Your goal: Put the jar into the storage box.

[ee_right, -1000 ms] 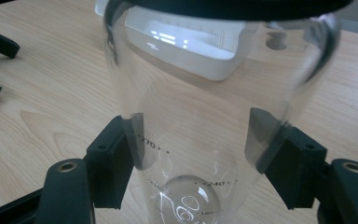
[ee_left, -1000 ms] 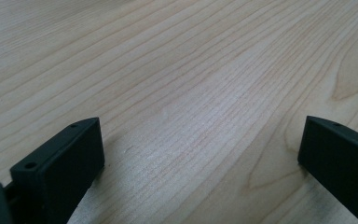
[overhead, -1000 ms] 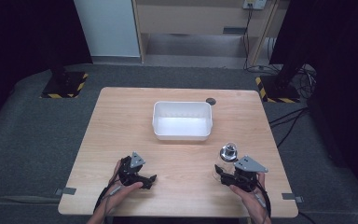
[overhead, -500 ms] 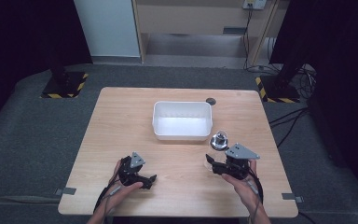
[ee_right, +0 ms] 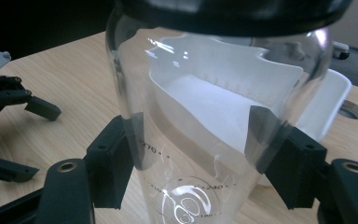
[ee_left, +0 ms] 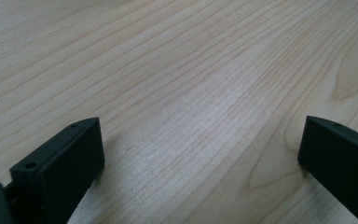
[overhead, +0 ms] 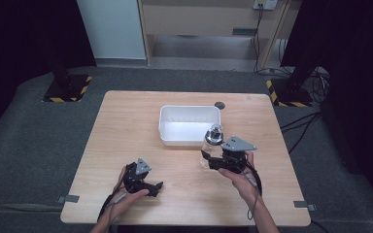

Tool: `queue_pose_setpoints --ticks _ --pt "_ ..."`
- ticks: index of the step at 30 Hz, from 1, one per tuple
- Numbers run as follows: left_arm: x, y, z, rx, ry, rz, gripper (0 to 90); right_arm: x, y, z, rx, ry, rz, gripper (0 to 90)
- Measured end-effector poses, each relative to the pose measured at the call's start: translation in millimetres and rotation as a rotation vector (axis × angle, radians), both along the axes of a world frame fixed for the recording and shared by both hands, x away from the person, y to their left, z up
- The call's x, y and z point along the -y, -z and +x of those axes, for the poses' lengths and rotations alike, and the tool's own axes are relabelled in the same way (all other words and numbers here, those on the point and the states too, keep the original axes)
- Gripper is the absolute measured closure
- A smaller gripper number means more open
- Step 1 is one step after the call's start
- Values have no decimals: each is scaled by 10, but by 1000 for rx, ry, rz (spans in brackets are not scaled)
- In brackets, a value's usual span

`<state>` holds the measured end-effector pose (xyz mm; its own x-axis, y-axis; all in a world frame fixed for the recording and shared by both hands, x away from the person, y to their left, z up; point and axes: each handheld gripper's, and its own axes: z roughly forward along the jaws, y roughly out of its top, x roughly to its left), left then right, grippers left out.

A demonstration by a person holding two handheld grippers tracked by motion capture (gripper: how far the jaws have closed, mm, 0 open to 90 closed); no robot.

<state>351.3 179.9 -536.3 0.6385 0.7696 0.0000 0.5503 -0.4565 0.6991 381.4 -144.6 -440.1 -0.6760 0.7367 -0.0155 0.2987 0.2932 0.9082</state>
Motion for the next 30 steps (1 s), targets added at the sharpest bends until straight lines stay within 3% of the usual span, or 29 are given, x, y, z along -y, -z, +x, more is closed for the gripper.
queue_pose_setpoints --ticks 8,30 --pt "0 0 0 0 0 0 0 -155 -57 141 -13 -26 9 315" --pt "0 0 0 -1 0 0 0 -319 -226 435 -14 -31 12 315"
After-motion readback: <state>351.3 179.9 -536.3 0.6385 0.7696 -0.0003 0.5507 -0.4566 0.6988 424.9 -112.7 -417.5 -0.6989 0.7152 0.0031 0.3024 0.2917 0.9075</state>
